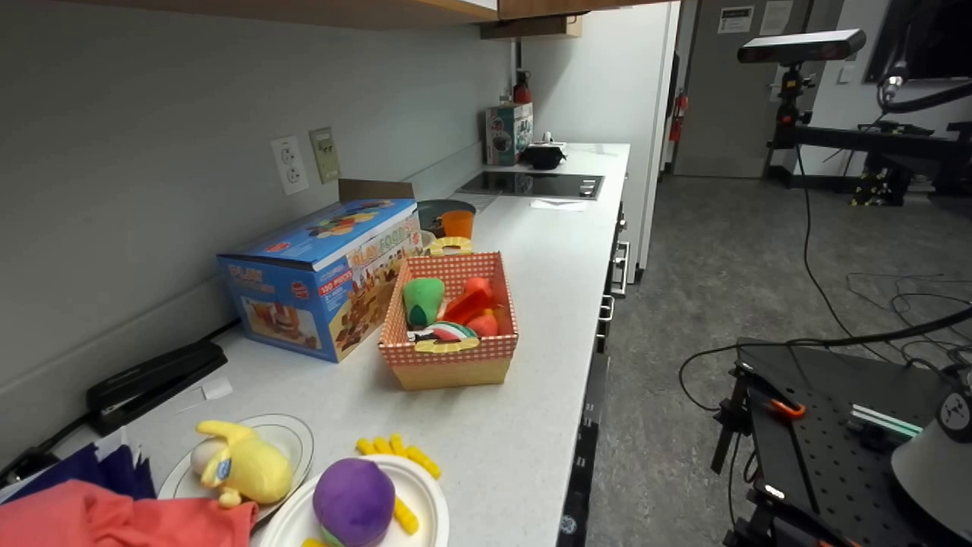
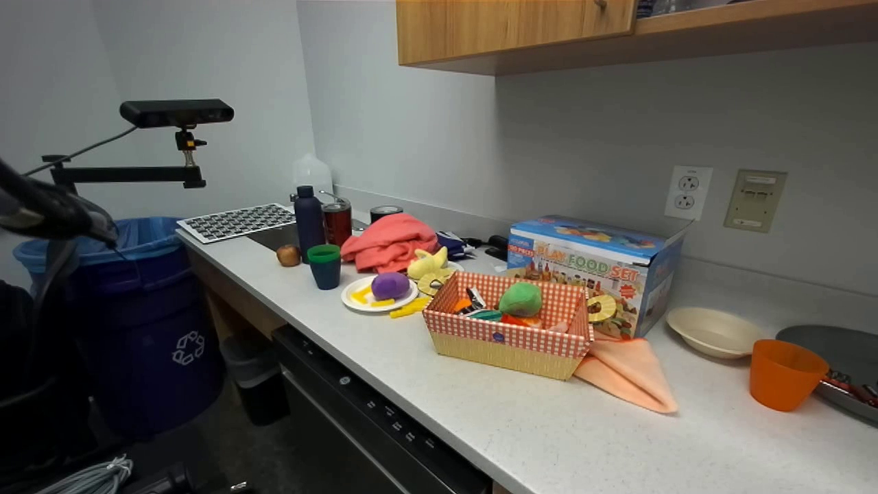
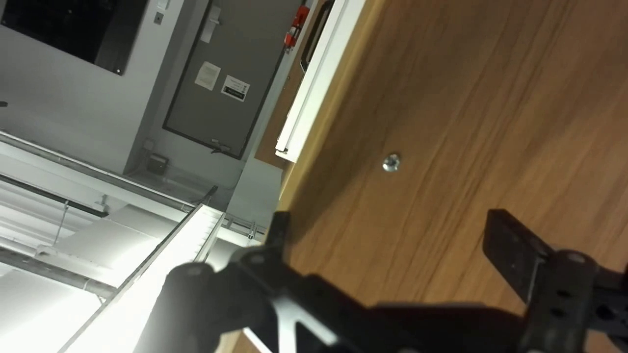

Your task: Open the right door of the cabinet above the blue box, take the pineapple plush toy out of the cabinet and place it in the basket

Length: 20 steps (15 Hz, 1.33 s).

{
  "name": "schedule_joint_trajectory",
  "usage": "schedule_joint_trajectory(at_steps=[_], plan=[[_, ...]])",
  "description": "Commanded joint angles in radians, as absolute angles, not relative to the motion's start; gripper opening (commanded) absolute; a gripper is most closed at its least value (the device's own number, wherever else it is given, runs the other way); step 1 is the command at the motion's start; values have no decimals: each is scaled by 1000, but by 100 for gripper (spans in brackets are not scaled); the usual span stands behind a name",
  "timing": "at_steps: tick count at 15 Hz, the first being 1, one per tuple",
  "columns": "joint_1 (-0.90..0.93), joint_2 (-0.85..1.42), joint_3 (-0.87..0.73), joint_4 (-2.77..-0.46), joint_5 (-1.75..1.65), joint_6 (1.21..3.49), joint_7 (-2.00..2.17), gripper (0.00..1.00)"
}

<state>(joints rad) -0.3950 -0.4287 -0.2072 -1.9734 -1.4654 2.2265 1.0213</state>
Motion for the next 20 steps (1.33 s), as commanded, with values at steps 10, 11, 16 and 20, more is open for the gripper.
schedule_joint_trajectory(at_steps=[10,11,16,20], plan=[[-282,-450,-223,-1983,-1557,2180,1010,100],[-265,-455,-219,-1984,-1548,2185,1009,100],[-175,-468,-205,-1978,-1493,2239,997,100],[-121,-452,-226,-1955,-1419,2400,1034,100]])
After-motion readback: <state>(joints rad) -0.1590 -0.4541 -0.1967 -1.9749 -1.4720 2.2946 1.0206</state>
